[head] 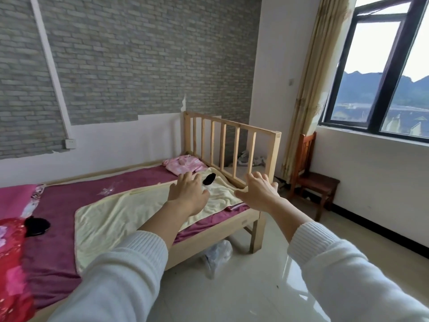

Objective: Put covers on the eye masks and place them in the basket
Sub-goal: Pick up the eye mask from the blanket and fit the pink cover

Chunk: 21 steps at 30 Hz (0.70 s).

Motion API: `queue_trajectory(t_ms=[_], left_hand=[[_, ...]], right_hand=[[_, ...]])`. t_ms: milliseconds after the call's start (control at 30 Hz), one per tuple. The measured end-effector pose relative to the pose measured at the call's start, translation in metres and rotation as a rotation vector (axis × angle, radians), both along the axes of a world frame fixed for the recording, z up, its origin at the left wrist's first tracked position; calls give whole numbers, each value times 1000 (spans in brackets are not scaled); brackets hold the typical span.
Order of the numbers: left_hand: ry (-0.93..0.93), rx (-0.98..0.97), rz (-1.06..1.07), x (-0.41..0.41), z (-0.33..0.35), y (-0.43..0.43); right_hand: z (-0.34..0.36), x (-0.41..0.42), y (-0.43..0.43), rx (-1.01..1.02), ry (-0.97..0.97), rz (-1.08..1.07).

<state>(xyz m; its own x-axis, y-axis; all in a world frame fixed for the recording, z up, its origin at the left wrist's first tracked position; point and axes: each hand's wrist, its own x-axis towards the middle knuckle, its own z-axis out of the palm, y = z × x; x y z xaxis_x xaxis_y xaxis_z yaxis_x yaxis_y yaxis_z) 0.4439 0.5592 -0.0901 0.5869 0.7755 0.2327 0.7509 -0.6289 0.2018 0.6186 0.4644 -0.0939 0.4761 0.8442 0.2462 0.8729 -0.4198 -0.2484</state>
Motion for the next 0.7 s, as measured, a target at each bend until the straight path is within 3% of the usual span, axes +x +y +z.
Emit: queue_trajectory(t_ms=[367,700], left_hand=[[-34,-35,-71,166,-59,217],[36,-224,-40,343,-142,379]], right_hand=[[-62,148,197,-63,-34,-44],[-137,330,356,-245,45,-37]])
